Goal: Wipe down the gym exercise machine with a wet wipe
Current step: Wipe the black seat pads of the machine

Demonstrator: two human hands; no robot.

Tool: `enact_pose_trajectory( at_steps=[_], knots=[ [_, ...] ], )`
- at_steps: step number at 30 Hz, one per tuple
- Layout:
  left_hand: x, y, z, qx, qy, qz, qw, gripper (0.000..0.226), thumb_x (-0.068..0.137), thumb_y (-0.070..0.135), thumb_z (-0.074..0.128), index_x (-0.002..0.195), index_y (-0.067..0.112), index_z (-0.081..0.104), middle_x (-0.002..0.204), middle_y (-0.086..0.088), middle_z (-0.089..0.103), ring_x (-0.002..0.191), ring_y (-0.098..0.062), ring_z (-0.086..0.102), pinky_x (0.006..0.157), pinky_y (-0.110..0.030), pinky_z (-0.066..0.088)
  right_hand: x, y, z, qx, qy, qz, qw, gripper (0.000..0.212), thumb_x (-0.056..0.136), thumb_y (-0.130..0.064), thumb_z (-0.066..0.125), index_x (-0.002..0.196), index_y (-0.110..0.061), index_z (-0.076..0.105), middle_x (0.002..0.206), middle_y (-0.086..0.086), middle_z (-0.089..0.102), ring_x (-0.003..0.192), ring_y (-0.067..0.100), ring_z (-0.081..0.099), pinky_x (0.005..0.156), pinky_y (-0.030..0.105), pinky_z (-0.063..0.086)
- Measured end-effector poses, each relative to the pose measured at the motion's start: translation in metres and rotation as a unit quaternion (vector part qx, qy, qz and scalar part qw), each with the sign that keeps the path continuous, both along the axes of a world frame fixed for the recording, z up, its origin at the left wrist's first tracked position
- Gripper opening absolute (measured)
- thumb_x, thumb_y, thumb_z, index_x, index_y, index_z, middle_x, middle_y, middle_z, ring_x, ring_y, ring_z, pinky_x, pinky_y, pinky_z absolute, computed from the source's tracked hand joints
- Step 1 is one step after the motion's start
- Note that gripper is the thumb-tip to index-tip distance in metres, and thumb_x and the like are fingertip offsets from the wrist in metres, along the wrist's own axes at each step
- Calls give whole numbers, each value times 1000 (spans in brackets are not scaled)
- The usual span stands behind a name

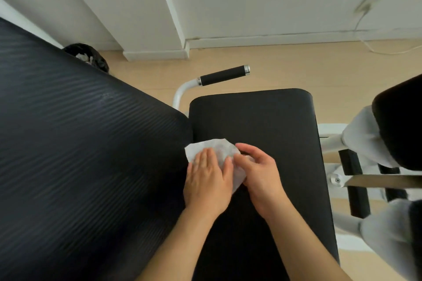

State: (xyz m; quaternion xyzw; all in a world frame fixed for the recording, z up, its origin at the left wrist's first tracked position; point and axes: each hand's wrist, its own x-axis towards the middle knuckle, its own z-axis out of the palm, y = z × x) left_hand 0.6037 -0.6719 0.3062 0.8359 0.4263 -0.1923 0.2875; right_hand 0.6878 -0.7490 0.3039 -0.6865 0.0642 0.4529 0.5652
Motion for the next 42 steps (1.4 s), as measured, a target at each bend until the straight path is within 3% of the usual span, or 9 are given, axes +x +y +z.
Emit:
enact_pose_trajectory(
  at_steps=[6, 11, 16, 20, 24, 26, 30, 37, 42],
  knots=[
    [-20, -36, -24, -3, -10, -38, 999, 62, 100, 54, 13, 153, 29, -7, 161, 0, -15, 148, -15, -12, 119, -38, 1, 45, -33, -11, -174, -311, 200, 913, 34, 94, -16, 62, 127, -22, 59, 108, -10, 61, 100, 7, 57, 87, 24, 48],
    [-20, -58, -27, 67, -63, -28, 995, 55, 98, 45, 24, 152, 35, 15, 160, 0, 15, 142, -17, 25, 109, -33, 35, 65, -44, -20, -243, -398, 288, 836, 39, 95, -20, 58, 135, -22, 53, 121, 0, 61, 109, 22, 59, 92, 41, 51],
    [-26, -71, -42, 125, -164, 45, 978, 43, 91, 30, 47, 133, 27, 52, 125, 5, 52, 107, -11, 51, 77, -24, 53, 58, -54, -13, -187, -627, 409, 636, 51, 84, -11, 66, 133, -14, 55, 132, 8, 55, 124, 30, 50, 93, 45, 46],
    [-34, -88, -61, 144, -195, 176, 954, 39, 85, 11, 67, 123, 16, 59, 126, 1, 53, 114, -12, 49, 87, -22, 48, 43, -34, -42, 67, -600, 642, 473, 50, 99, -33, 41, 146, -16, 42, 154, 5, 39, 146, 23, 29, 117, 43, 30],
    [-37, -113, -80, 176, -138, 156, 962, 55, 88, 18, 61, 140, 8, 45, 145, -12, 43, 133, -24, 42, 105, -39, 44, 72, -21, -76, 67, -549, 762, 337, 60, 103, -51, 22, 156, -30, 5, 163, -3, 7, 151, 15, -2, 121, 42, 0],
    [-30, -117, -80, 180, -113, 164, 963, 58, 90, 23, 56, 144, 14, 39, 151, -12, 37, 136, -25, 39, 108, -38, 39, 115, 1, -73, -1, -581, 732, 356, 63, 100, -59, 13, 156, -32, 1, 164, -6, -3, 150, 13, -10, 120, 40, -6],
    [-12, -107, -82, 184, -119, 181, 959, 54, 94, 28, 48, 146, 18, 34, 154, -7, 33, 141, -21, 32, 112, -39, 32, 150, 27, -62, -155, -614, 614, 472, 68, 99, -59, 9, 156, -24, -1, 164, -3, -4, 149, 12, -10, 121, 41, -2],
    [-10, -98, -97, 191, -129, 195, 953, 52, 96, 31, 33, 144, 14, 41, 153, -5, 37, 143, -17, 30, 113, -43, 33, 70, -43, -58, 64, -482, 718, 498, 59, 97, -36, 31, 155, -33, 18, 163, -9, 13, 150, 8, 8, 112, 30, 23],
    [-10, -98, -96, 192, -131, 199, 952, 53, 92, 26, 36, 143, 14, 42, 152, -4, 37, 142, -17, 30, 112, -41, 30, 119, -1, -66, 52, -553, 774, 302, 61, 101, -53, 25, 156, -29, 14, 163, -6, 14, 150, 12, 8, 116, 38, 12]
  ],
)
